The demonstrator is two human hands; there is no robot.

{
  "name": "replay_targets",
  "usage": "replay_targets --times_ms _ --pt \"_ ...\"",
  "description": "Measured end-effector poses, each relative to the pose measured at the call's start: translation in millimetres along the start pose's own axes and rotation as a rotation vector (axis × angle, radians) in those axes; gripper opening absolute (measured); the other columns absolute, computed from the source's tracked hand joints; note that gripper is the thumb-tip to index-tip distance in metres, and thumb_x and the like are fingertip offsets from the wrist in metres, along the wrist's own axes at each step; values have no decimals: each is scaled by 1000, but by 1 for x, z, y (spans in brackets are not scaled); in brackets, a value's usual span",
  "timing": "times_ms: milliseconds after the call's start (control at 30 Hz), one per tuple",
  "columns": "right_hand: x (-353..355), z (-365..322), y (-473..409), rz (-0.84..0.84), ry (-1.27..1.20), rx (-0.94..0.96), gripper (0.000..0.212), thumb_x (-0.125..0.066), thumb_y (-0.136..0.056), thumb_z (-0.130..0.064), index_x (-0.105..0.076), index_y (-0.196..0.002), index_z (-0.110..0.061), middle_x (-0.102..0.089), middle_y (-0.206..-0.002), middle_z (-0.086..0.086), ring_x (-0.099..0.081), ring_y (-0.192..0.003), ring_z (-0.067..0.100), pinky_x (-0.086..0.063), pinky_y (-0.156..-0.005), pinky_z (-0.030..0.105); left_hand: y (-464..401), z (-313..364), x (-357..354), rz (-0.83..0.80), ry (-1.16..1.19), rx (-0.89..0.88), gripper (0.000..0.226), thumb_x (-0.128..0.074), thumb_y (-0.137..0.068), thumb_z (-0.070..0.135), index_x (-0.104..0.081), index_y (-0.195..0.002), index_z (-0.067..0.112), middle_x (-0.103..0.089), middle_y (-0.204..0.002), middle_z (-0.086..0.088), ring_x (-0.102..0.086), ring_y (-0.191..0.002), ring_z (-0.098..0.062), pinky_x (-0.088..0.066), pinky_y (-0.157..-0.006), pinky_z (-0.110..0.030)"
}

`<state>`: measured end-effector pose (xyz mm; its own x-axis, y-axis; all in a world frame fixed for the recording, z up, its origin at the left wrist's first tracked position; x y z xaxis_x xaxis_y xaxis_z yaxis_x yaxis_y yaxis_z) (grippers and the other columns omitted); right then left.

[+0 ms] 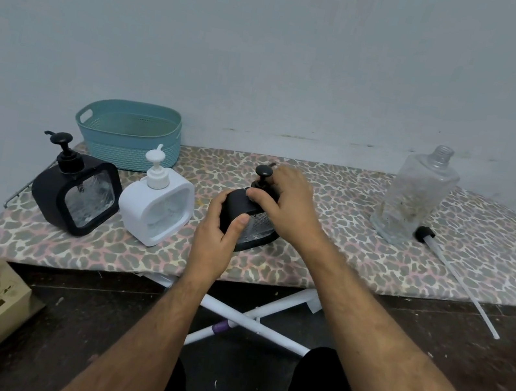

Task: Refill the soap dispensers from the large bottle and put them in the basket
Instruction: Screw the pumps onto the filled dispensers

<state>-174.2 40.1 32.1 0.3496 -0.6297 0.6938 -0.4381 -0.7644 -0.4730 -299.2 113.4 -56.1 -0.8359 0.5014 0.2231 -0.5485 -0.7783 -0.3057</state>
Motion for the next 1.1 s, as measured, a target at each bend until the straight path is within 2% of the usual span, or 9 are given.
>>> replay_targets --times_ms 133,267,367,467,633,733,867,967,1100 --pt "1 -5 -1 19 76 -36 36 -59 -83 -57 -45 -82 -24 -47 -88 -11 -43 -90 14 -41 -81 40 -1 -1 0 0 5 -1 66 -50 -82 69 -41 -138 35 -59 -123 7 -60 -110 -9 -53 -94 -40" --pt "6 -2 -9 -206 -179 -118 38 -72 -83 -40 -66 -93 -4 -63 -95 13 -58 -85 25 -49 -83 47 0 -3 0 -7 17 25 50 -51 -81 70 -35 -127 59 -61 -121 9 -62 -110 -12 -56 -92 -43" --pt "10 -7 -12 -415 -263 -131 32 -70 -90 -22 -66 -114 -2 -67 -108 13 -62 -92 23 -49 -89 38 0 0 1 -10 35 23 45 -52 -81 69 -37 -123 62 -60 -118 16 -62 -112 -10 -55 -94 -43" --pt "5 -11 -16 -497 -251 -84 27 -67 -92 -20 -68 -115 -7 -68 -115 8 -64 -101 20 -48 -82 18 -1 0 1 -11 53 20 46 -53 -82 68 -38 -124 59 -61 -118 17 -62 -112 -10 -55 -93 -44" --pt "-2 0 -17 -367 -133 -18 28 -67 -89 -37 -69 -99 -11 -61 -98 7 -58 -91 24 -47 -83 41 -1 -1 1 -3 41 19 44 -53 -81 70 -37 -121 62 -60 -117 18 -62 -110 -10 -56 -92 -44" --pt "-2 -1 -11 -160 52 3 35 -64 -87 -49 -58 -80 -15 -51 -83 -4 -50 -82 18 -42 -75 40 -1 -2 1 11 23 14 49 -53 -81 69 -38 -125 56 -60 -116 18 -63 -108 -8 -55 -91 -42" --pt "-1 -8 3 59 265 -79 42 -56 -86 -61 -68 -91 -21 -60 -92 -6 -55 -92 17 -44 -83 41 0 0 2 28 -8 -11 52 -52 -82 67 -40 -129 49 -59 -113 21 -62 -106 -6 -55 -91 -37" --pt "-3 -4 -1 0 97 -106 40 -61 -85 -55 -71 -94 -18 -64 -92 -2 -58 -87 18 -48 -78 40 0 0 2 23 -7 -9 65 -51 -82 68 -42 -137 35 -61 -115 14 -62 -106 -7 -55 -91 -37" --pt "-1 -1 -8 -287 -229 -125 14 -72 -86 -34 -68 -88 -21 -65 -88 3 -62 -80 20 -49 -74 39 -1 -5 2 14 8 16 72 -52 -79 74 -40 -139 36 -62 -122 6 -63 -111 -12 -55 -93 -43"
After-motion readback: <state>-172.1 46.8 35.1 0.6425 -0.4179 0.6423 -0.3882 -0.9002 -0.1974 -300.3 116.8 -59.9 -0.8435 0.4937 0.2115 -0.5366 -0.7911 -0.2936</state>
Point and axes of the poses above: each hand's wrist, its own y-axis away from the middle knuckle, its own x-axis out of the back of the hand, z = x × y, the point moved 8 cm from there along -y, towards the middle knuckle
